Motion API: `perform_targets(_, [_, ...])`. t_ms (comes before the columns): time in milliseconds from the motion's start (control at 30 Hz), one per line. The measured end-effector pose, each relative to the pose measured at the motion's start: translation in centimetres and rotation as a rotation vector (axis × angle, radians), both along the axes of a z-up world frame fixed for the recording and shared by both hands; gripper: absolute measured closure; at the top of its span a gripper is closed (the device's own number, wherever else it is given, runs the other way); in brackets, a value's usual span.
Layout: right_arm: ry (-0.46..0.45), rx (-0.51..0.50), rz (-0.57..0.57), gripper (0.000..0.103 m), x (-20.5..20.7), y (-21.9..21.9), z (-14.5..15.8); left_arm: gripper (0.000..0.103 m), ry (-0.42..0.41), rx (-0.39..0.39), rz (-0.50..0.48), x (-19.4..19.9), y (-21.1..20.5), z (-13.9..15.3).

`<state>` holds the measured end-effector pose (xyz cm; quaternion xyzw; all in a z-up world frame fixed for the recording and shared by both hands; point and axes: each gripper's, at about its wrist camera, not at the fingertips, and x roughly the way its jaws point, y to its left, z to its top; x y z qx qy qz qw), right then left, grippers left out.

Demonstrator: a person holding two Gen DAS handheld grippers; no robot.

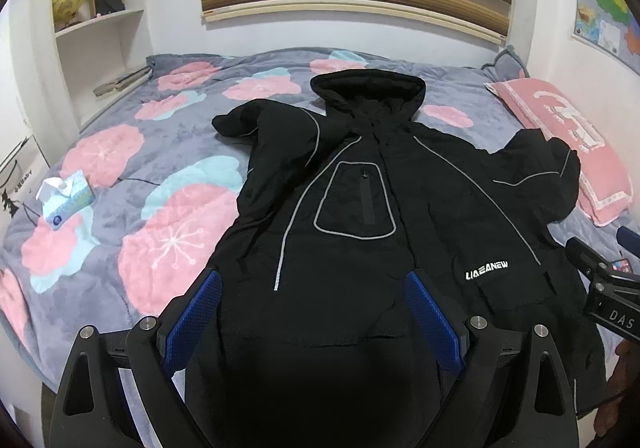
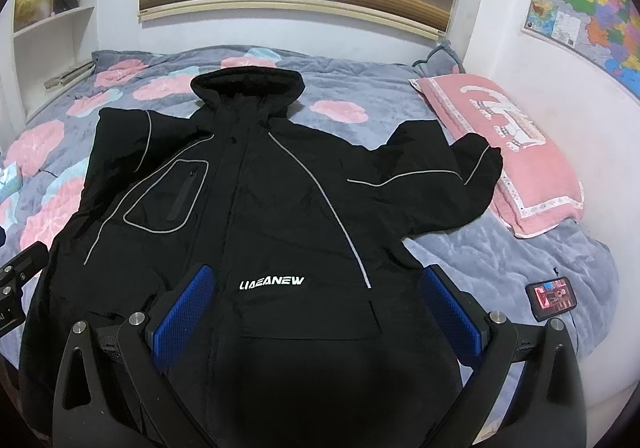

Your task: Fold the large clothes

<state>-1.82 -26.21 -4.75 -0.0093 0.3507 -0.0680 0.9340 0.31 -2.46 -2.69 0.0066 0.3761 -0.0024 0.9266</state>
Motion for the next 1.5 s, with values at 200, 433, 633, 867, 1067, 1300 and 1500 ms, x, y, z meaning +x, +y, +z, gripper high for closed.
perform_targets(200, [0.018, -0.009, 0.016, 0.000, 1.0, 0.7, -0.5, 0.010, -0.005, 0.025, 0.016, 0.7, 0.1, -0.5])
perform_targets(433, [0.022, 0.000, 0.017, 0.000, 1.5, 0.8, -0.7, 0.010, 0.011, 0.000, 0.013, 1.3, 0.5, -0.8])
perform_targets(633, [0.036, 0.009, 0.019, 0.000, 1.7, 0.8, -0.9, 0.010, 0.009, 0.005, 0.005, 1.2, 0.2, -0.8])
perform_targets(867, [0.052, -0.006, 0.020, 0.000, 2.5, 1.3, -1.5, 0.010, 0.013, -0.013, 0.011, 1.6, 0.9, -1.2])
perform_targets(1067, [0.072, -0.027, 0.055, 0.000, 4.5, 2.3, -1.8, 0.010, 0.015, -0.015, 0.013, 3.2, 2.4, -1.2])
perform_targets(1300, [-0.025, 0.050, 0.163, 0.000, 11.4, 1.5, 0.2, 0.010, -0.095, -0.078, 0.058, 8.1, 9.1, 2.3])
perform_targets(1500, [-0.031, 0.208, 0.301, 0.003, 19.6, 0.6, -4.0, 0.009, -0.028, -0.210, 0.026, 17.1, 14.7, 1.2])
